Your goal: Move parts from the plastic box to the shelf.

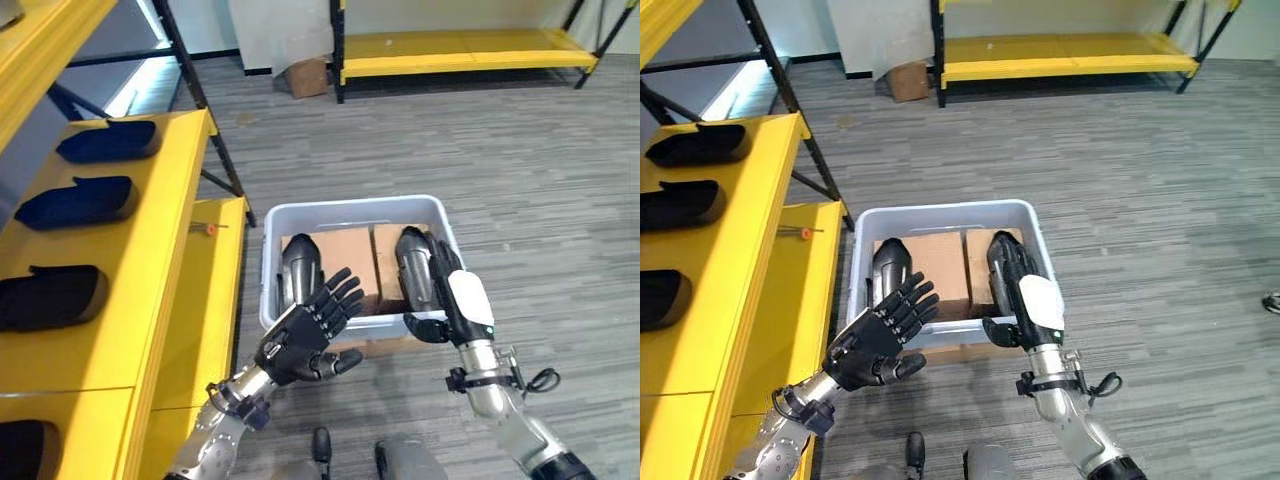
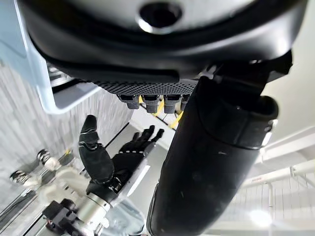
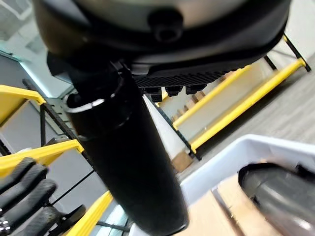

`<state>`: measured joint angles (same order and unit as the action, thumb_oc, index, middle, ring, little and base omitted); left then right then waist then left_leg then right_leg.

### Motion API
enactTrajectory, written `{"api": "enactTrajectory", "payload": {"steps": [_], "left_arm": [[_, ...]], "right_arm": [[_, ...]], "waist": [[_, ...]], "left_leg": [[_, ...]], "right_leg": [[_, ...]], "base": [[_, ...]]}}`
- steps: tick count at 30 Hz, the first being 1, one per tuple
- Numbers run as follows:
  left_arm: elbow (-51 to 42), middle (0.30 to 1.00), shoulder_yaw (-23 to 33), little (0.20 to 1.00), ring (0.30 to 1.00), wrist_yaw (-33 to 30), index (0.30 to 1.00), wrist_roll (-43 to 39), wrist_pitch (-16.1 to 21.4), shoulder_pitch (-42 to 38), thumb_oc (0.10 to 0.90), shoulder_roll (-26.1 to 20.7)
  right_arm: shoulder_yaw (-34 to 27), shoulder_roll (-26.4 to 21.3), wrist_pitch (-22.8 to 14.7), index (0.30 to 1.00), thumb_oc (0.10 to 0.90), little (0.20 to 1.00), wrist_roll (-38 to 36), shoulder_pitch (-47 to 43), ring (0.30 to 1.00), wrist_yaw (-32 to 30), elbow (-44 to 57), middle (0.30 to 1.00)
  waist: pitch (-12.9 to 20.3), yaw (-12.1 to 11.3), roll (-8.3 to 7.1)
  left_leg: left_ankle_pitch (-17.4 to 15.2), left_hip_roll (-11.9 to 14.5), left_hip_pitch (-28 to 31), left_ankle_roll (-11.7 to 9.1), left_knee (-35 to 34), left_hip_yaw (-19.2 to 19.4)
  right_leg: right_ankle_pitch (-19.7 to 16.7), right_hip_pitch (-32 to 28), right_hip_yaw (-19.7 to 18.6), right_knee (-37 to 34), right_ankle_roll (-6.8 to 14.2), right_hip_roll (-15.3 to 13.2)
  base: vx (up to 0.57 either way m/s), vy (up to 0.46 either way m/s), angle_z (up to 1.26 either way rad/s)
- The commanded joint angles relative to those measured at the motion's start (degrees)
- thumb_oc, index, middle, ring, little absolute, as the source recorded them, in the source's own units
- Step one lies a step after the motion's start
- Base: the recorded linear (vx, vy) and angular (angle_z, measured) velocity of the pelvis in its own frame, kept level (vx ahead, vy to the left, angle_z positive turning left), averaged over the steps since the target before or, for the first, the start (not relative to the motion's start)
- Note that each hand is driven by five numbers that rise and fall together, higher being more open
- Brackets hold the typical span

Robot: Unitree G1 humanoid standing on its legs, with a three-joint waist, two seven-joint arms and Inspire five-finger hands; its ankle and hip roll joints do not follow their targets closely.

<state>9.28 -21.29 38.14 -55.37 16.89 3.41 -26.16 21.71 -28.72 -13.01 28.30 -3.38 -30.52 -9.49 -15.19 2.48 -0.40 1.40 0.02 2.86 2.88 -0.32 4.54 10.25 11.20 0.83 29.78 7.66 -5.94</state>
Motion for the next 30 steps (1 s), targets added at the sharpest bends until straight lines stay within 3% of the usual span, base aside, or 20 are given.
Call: {"api": "enactTrajectory", "payload": {"steps": [1, 2, 4, 11, 17, 22, 24, 27, 28, 29, 30], "left_arm": [[-6.14, 1.0, 0.3, 1.0, 1.0, 1.2, 1.0, -0.27, 6.57, -1.08, 0.9, -0.27], [-6.89, 1.0, -0.35, 1.0, 1.0, 0.19, 1.0, 0.6, 7.06, -0.7, 0.9, -0.71], [-7.0, 1.0, -0.27, 1.0, 1.0, -0.3, 1.0, -0.68, 5.51, -0.99, 0.9, -0.5], [-7.81, 1.0, -0.02, 1.0, 1.0, -0.04, 1.0, -0.24, 7.27, 2.14, 0.9, 0.01], [-7.06, 1.0, -1.06, 1.0, 1.0, -1.5, 1.0, 0.89, 9.7, 0.52, 0.9, 0.91], [-6.89, 1.0, -0.33, 1.0, 1.0, -2.25, 1.0, 1.05, 8.67, -0.03, 0.9, 0.95], [-6.62, 1.0, 0.22, 1.0, 1.0, -3.23, 1.0, 1.1, 8.5, -0.14, 0.9, 0.95], [-6.16, 1.0, 0.51, 1.0, 1.0, -4.32, 1.0, 1.67, 8.61, 0.54, 0.9, 1.32], [-6.63, 1.0, 1.19, 1.0, 1.0, -4.61, 1.0, 2.32, 8.05, 1.57, 0.9, 1.7], [-6.92, 1.0, 1.63, 1.0, 1.0, -4.35, 1.0, 2.56, 7.97, 2.44, 0.9, 1.88], [-6.97, 1.0, 1.68, 1.0, 1.0, -4.31, 1.0, 2.56, 7.94, 2.55, 0.9, 1.88]], "right_arm": [[0.1, -1.43, 0.19, 1.0, 0.9, 1.0, -1.05, -2.38, 1.0, -4.36, 5.44, 1.0], [0.65, -0.62, 1.67, 1.0, 0.9, 1.0, -2.42, -3.07, 1.0, -4.25, 4.26, 1.0], [0.6, -0.53, 0.81, 1.0, 0.9, 1.0, -2.97, -3.35, 1.0, -3.6, 2.75, 1.0], [1.21, -2.88, 1.32, 1.0, 0.9, 1.0, -0.59, -1.58, 1.0, -2.73, 5.9, 1.0], [1.34, -4.7, -0.39, 1.0, 0.9, 1.0, -1.13, -2.27, 1.0, -3.74, 3.51, 1.0], [-0.24, -4.99, -1.61, 1.0, 0.9, 1.0, -2.22, -1.23, 1.0, -1.45, 2.86, 1.0], [-1.13, -5.14, -2.55, 1.0, 0.9, 1.0, -2.1, -0.95, 1.0, -1.08, 1.76, 1.0], [-0.86, -5.05, -2.91, 1.0, 0.9, 1.0, -2.08, -1.65, 1.0, -0.87, 1.91, 1.0], [-0.56, -5.27, -2.35, 1.0, 0.9, 1.0, -0.97, -2.66, 1.0, -1.14, 3.41, 1.0], [-0.48, -5.53, -2.47, 1.0, 0.9, 1.0, -0.86, -3.22, 1.0, -0.86, 4.11, 1.0], [-0.46, -5.54, -2.46, 1.0, 0.9, 1.0, -0.84, -3.27, 1.0, -0.85, 4.19, 1.0]], "waist": [[2.7, 0.95, 0.21], [2.53, 0.72, -0.03], [3.14, 0.33, -0.25], [3.83, -0.89, -0.51], [3.63, -0.98, -0.86], [3.35, -0.46, -0.79], [3.0, -0.22, -0.12], [2.74, -0.79, 0.6], [2.16, -2.11, 1.02], [1.67, -3.03, 1.04], [1.54, -3.07, 0.98]], "left_leg": [[-3.34, 0.63, -1.21, -0.5, -0.5, -4.36], [-3.48, 2.04, 0.51, -1.03, -2.13, -4.23], [-2.74, 3.43, 1.21, -1.75, -3.6, -4.22], [0.62, 8.34, 0.44, -5.21, -3.96, -4.86], [1.48, 11.12, -1.9, -6.5, -0.5, -4.26], [4.12, 11.74, -6.02, -7.46, 8.21, 0.06], [4.34, 10.71, -8.31, -7.44, 9.64, 2.62], [5.58, 8.62, -8.55, -7.36, 4.58, 1.0], [10.15, 8.37, -10.57, -8.24, 0.5, -2.71], [11.97, 8.14, -12.1, -8.44, -0.67, -5.56], [12.09, 8.03, -12.09, -8.45, -0.78, -5.82]], "right_leg": [[-16.89, -2.86, -5.66, -22.77, 0.23, -2.31], [-18.68, -2.55, -6.07, -24.81, 1.44, -3.04], [-17.48, -4.96, -5.03, -28.18, 2.04, -3.32], [-12.5, -8.99, -0.26, -27.38, -1.25, -0.55], [-9.84, -9.06, 2.63, -25.55, -4.2, 1.46], [-8.76, -10.52, 5.71, -25.2, -5.78, 1.98], [-8.39, -11.21, 7.54, -25.04, -6.1, 2.1], [-8.24, -11.62, 6.54, -25.0, -5.75, 2.88], [-7.59, -12.97, 5.06, -25.18, -5.85, 4.02], [-6.99, -13.99, 3.96, -25.15, -6.04, 4.55], [-6.84, -14.19, 3.88, -25.09, -6.06, 4.53]], "base": [[0.13, -0.459, -0.03], [0.14, -0.49, 0.19], [0.12, -0.405, 0.31], [0.08, -0.316, 0.22], [0.04, -0.269, -0.07], [0.08, -0.182, 0.22], [0.17, -0.091, 0.66], [0.17, 0.045, 0.41], [0.29, 0.127, 0.12], [0.25, 0.118, 0.04], [0.19, 0.111, -0.05]]}}
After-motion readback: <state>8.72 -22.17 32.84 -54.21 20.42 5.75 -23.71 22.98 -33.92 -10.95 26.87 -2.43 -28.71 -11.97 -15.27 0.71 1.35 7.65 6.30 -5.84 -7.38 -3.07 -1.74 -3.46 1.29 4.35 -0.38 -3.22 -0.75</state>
